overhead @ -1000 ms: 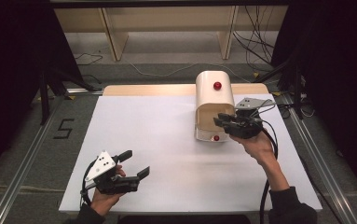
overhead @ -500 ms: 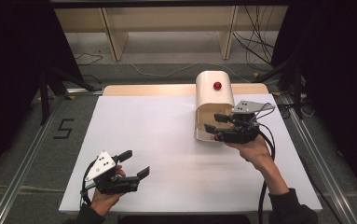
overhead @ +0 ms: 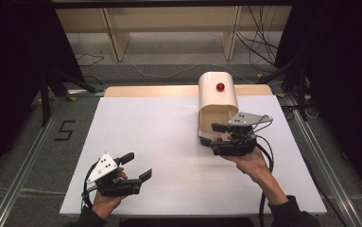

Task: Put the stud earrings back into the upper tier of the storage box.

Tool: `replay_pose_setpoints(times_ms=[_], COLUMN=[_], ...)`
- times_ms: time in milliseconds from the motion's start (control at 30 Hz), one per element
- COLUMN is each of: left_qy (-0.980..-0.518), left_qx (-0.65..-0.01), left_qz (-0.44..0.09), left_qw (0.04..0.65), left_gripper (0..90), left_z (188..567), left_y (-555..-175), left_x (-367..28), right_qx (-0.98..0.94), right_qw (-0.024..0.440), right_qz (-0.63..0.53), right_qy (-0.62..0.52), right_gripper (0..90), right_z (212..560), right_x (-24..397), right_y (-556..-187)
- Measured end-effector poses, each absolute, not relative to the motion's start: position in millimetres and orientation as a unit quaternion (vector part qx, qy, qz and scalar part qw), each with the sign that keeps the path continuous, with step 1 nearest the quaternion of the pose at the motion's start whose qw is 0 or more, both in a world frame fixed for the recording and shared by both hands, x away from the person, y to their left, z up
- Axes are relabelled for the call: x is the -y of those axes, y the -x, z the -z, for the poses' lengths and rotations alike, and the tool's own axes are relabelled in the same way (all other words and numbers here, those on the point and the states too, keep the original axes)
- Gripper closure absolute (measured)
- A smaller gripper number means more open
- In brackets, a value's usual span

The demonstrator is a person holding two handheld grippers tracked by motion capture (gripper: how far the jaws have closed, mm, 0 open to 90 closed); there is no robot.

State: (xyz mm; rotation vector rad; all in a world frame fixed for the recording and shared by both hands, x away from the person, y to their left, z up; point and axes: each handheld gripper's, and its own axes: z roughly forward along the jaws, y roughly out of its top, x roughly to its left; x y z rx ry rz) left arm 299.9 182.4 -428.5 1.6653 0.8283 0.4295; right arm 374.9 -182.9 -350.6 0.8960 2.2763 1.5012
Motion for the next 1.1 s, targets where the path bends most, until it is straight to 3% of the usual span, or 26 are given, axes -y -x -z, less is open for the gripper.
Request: replay_pose_setpoints(times_ms=[1100], left_qy=[-0.717], left_qx=[-0.353], left_qz=[-0.178], left_qw=[0.574], left_gripper=[11.6], left_z=[429.2], left_y=[-300.2], left_x=[-180.9], right_qx=[-0.791], right_qw=[0.121], right_qz=[-0.521], right_qy=[-0.296], right_gripper=[28.1], right_z=[379.4], right_x=[180.9], right_y=[-354.8])
